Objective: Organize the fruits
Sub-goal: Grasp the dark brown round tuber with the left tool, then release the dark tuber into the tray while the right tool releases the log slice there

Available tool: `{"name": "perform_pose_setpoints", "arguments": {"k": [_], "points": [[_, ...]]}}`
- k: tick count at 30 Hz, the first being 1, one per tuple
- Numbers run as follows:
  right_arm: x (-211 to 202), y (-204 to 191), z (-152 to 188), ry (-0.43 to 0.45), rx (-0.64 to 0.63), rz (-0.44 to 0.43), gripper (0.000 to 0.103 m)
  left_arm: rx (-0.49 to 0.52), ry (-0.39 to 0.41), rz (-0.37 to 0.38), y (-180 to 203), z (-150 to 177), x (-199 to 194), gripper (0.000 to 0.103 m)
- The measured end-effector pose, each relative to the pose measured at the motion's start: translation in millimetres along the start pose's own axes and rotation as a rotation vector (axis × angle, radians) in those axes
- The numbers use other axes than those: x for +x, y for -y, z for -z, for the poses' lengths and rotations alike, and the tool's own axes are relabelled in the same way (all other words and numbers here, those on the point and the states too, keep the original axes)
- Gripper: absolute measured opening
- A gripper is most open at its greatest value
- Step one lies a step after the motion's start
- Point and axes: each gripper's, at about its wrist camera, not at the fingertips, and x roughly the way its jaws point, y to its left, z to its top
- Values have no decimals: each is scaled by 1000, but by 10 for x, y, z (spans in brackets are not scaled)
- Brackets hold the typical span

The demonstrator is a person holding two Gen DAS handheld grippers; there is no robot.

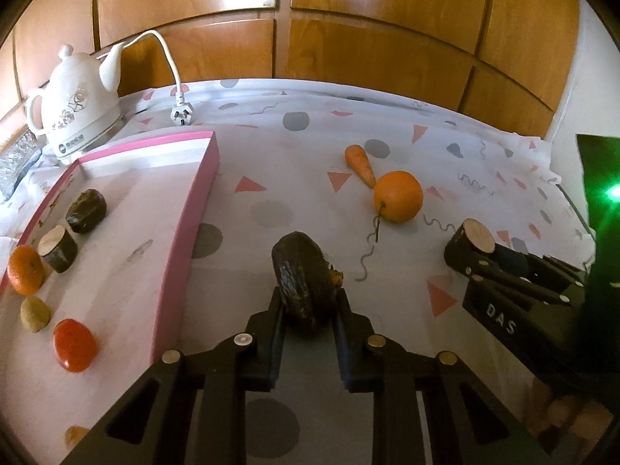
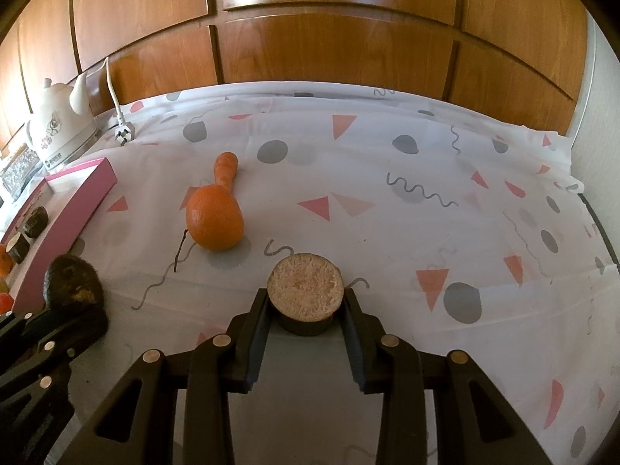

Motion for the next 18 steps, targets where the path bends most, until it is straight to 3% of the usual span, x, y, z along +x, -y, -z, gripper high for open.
{"name": "perform_pose_setpoints", "arguments": {"k": [18], "points": [[-10,2,5,3,-5,4,36,3,98,18,-83,-45,-534,23]]}}
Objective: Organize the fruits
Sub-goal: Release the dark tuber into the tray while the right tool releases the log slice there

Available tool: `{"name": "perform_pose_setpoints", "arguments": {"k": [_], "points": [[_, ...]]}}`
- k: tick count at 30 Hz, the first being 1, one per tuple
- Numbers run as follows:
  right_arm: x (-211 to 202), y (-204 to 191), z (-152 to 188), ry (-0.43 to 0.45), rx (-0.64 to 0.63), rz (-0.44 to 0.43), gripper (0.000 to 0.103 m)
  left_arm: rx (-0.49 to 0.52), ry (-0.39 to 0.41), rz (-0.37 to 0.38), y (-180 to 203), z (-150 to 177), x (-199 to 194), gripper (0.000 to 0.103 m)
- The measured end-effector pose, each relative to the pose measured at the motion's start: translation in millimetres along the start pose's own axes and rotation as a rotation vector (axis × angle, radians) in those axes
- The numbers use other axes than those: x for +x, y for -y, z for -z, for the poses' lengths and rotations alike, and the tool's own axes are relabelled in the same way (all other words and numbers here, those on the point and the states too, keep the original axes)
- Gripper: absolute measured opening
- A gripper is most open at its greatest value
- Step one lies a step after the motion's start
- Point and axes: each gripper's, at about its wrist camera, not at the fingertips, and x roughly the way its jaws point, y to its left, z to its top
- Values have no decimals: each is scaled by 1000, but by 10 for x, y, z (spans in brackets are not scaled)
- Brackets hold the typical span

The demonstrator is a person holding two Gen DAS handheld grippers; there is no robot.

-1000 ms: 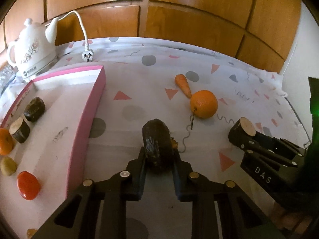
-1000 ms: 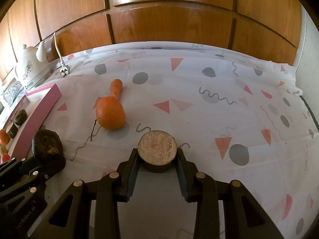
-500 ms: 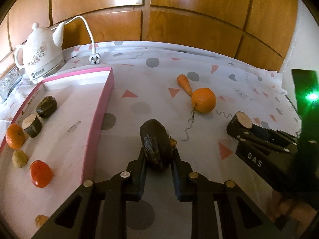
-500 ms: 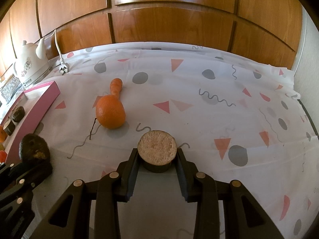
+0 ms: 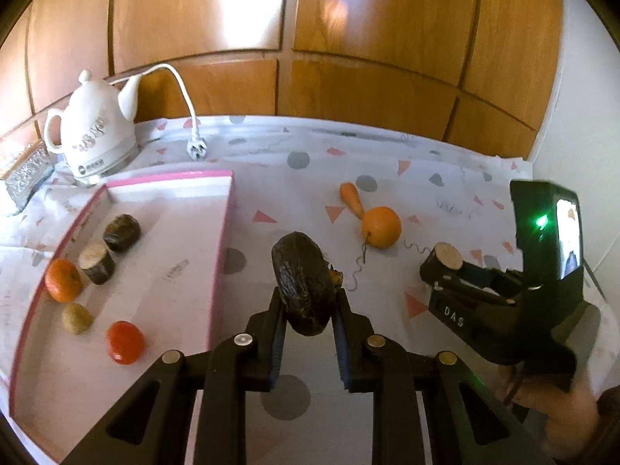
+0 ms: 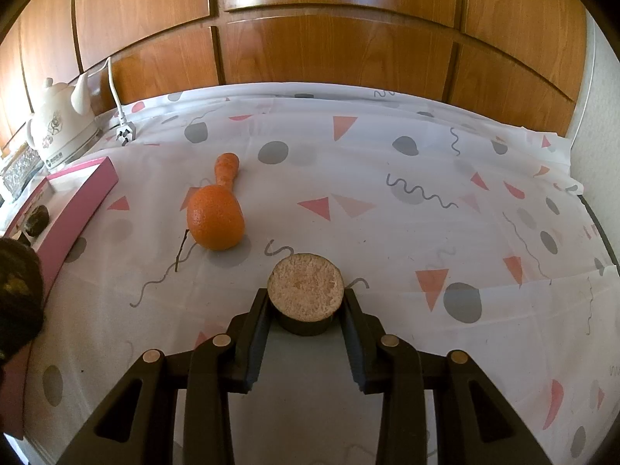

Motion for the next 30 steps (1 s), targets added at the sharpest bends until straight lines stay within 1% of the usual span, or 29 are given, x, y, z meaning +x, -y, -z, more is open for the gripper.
{"name": "perform_pose_setpoints", "arguments": {"k": [7,14,22,25,27,30], "points": [[-8,-29,-1,-4,-11,11,36,-43,19,-16,-213,-27,-203,23],[-36,-86,-9,-11,-45,20,36,-81,38,-58,-507,-7,-364,23],[-113,-328,41,-16,-94,-28,35,-133,52,-116,-850,50,-459,23],[-134,-419,67,-21,-103,-57,36,-152,44,-141,-981,109,-455,23],[-133,-476,83,-24,-116,-56,36,-172,33,-156,-1078,152,-445,23],[-156,-523,90,-32,-104,-89,36,-197,24,-183,-1217,218,-434,23]]}}
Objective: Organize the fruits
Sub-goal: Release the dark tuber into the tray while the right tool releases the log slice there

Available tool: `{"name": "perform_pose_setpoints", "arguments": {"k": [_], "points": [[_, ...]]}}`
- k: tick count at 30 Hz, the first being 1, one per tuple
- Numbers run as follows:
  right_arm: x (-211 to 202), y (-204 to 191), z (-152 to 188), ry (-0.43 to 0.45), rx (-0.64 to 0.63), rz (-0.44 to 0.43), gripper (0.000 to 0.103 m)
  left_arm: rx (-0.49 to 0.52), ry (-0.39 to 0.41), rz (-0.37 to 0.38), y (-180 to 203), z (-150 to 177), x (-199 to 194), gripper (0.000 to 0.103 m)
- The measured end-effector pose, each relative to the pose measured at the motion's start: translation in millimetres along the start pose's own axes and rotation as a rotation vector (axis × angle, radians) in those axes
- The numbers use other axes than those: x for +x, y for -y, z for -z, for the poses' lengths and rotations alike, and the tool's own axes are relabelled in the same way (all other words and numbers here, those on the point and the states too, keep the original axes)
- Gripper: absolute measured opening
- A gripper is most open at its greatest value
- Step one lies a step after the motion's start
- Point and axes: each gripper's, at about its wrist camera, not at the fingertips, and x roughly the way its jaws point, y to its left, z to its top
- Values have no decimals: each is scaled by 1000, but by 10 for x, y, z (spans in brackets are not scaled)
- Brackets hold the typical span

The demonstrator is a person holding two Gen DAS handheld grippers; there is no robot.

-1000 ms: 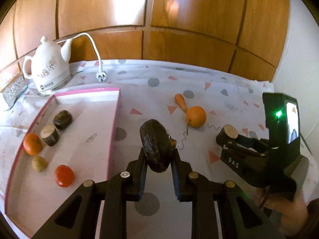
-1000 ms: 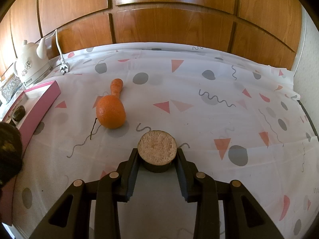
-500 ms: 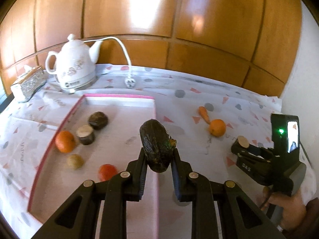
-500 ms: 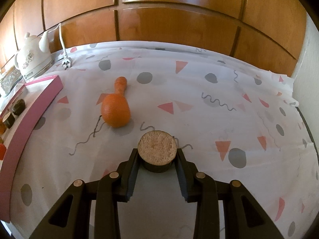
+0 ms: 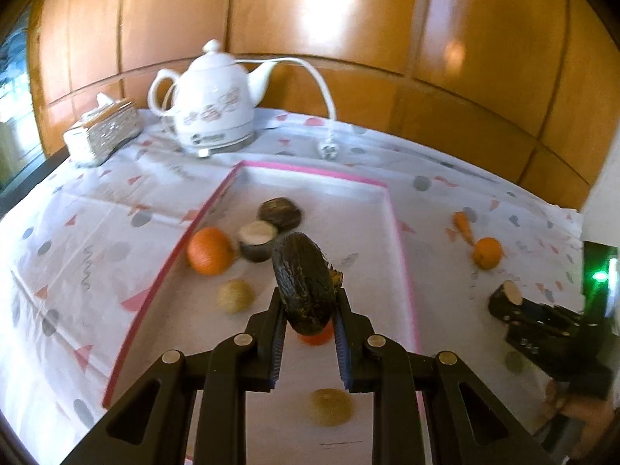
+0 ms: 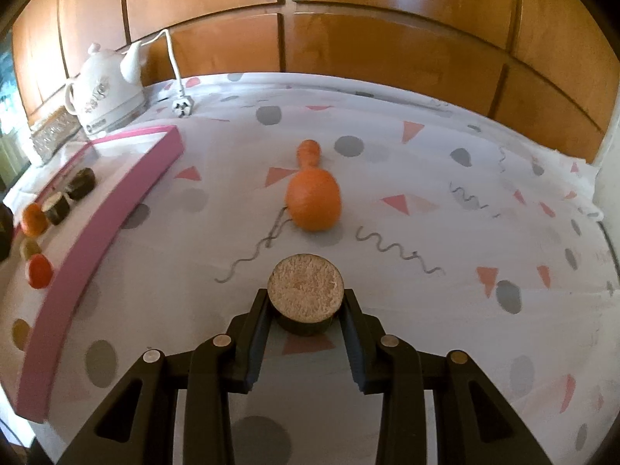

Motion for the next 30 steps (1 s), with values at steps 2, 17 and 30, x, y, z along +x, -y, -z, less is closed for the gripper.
{"name": "perform_pose_setpoints", "arguments": {"k": [2,17,30], "points": [[-15,-53,-3,-3,-4,-23,36,-17,-2,-13,-77,17,9,23],[-404,-1048,-330,81,-134,-304,36,-111,-15,-75,-497,41,92,49],[-315,-1378,-291,57,-155,-349,51,-114,23,-115,-473,58,-30,76]]}}
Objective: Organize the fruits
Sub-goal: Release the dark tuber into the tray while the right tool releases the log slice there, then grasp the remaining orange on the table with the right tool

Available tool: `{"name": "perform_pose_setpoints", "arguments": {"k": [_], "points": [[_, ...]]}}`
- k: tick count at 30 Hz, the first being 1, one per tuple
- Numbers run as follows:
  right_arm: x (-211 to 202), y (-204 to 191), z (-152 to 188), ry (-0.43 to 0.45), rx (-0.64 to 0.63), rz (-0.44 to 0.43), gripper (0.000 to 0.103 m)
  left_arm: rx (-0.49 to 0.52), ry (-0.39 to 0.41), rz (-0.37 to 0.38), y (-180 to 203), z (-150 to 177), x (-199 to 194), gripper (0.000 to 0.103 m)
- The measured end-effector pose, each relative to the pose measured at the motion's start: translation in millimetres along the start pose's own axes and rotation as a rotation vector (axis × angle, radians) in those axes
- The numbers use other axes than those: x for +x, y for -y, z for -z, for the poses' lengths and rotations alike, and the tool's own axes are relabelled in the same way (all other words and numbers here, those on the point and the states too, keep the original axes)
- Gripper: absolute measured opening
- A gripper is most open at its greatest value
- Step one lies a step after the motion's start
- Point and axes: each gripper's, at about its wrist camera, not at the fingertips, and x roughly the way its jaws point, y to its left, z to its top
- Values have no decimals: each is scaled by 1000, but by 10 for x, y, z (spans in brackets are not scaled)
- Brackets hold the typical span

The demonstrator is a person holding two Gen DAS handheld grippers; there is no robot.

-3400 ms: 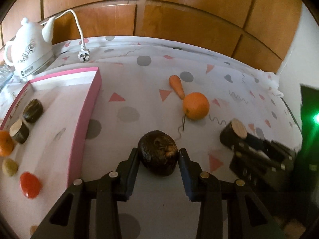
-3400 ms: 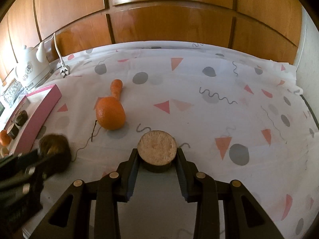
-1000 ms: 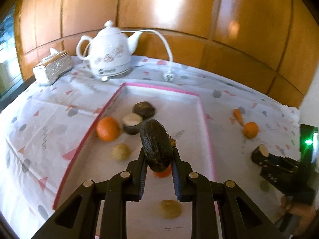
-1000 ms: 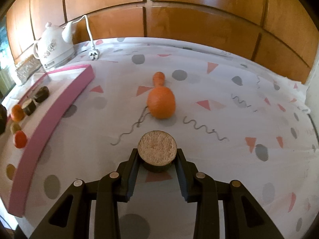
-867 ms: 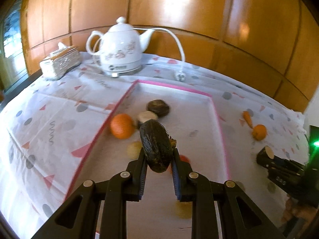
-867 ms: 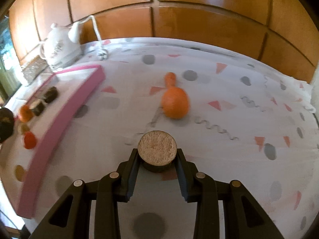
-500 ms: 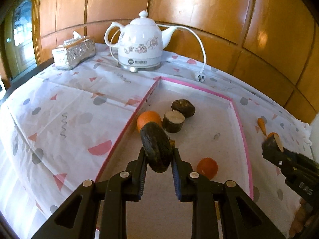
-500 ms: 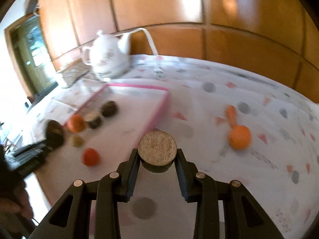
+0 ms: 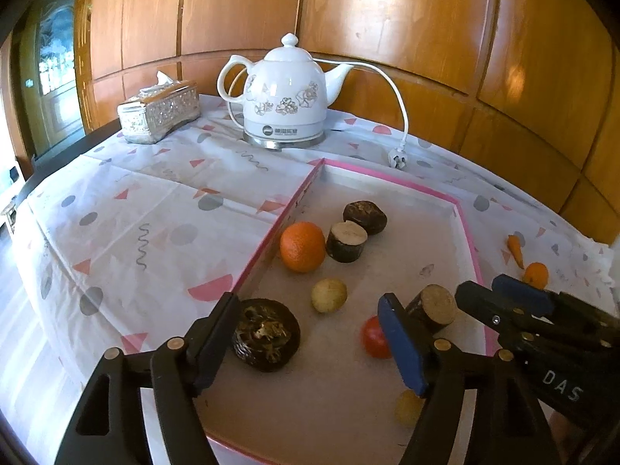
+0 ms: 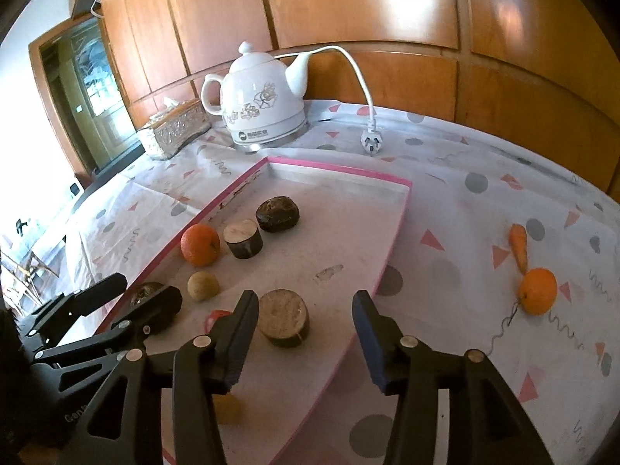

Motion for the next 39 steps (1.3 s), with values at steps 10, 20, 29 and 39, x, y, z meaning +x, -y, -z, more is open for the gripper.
{"name": "perform_pose_setpoints", "arguments": {"k": [10,20,29,39], "points": [[-173,304,110,35,88,51,51,27,10,2,137,20,-88,78],[-268,849,257,40,203,149,51,76,21,29,329,17,-155,80],[-277,1500,352,29,328,253,51,114,16,72,524,15,-134,81],[0,1790,151,-7,318,312,51,143,8,121,775,-73,-75,81]]}}
